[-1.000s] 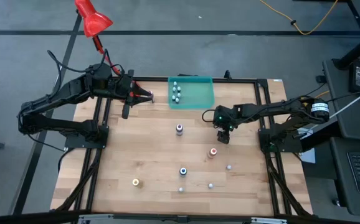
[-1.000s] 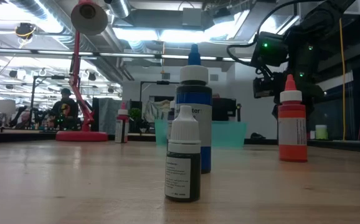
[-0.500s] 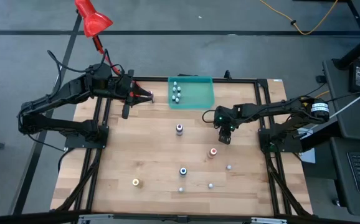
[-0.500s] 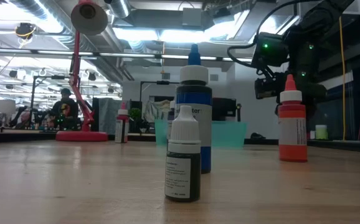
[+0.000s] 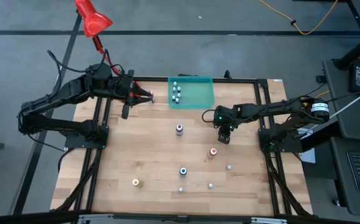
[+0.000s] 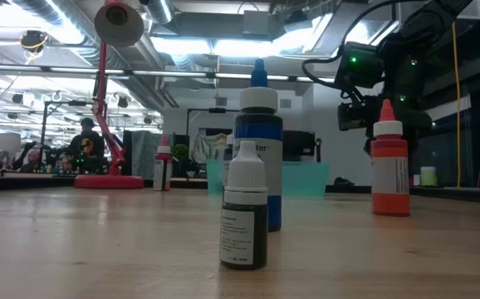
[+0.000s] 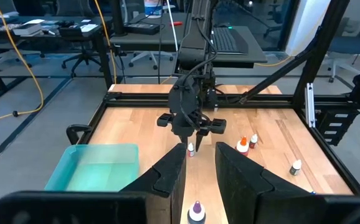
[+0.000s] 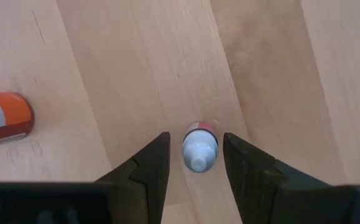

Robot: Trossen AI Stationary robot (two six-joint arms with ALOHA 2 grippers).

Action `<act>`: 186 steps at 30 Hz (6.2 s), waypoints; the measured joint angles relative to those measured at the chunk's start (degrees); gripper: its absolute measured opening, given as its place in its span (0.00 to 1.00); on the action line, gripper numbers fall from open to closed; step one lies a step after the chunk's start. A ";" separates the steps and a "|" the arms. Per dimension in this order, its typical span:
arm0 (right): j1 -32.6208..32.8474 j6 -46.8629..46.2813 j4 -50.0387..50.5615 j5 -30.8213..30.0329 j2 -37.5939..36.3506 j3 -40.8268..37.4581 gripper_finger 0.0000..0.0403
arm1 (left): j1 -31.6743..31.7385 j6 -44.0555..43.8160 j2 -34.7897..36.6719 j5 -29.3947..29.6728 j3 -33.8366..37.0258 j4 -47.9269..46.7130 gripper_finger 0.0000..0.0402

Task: Pick & Place food coloring
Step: Put the small pink food coloring bottle into the green bin, then put the small red food coloring bottle into the green bin

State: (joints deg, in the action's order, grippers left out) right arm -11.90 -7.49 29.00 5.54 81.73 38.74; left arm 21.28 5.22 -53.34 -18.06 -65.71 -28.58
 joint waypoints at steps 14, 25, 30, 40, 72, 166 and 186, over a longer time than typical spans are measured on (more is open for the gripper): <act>0.00 -0.09 -0.05 -0.02 0.00 0.01 0.27 | 0.00 0.02 0.00 0.00 0.02 -0.02 0.20; 0.00 -1.27 1.11 0.04 -0.07 0.73 0.18 | 0.00 0.02 0.00 0.00 0.02 -0.02 0.20; -0.05 2.11 9.28 -0.75 -0.07 7.20 0.20 | 0.00 0.02 0.00 0.00 0.02 -0.02 0.20; -6.57 13.55 23.05 -1.41 -0.07 29.38 0.20 | 0.00 0.04 0.00 0.00 0.02 -0.02 0.20; -25.82 36.57 31.95 3.38 31.77 76.59 0.19 | 0.00 -7.56 -0.22 13.58 0.02 0.03 0.20; -24.09 30.16 30.41 4.23 59.06 90.54 0.34 | 0.00 -9.17 -0.17 13.53 0.02 -2.21 0.20; -23.40 29.77 46.17 9.21 39.49 91.12 0.34 | -3.24 -7.28 -0.07 11.98 3.37 -3.66 0.20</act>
State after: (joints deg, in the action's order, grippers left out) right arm -35.30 22.28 75.17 14.75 121.22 129.87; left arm 18.04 -2.06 -53.41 -6.08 -62.34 -32.24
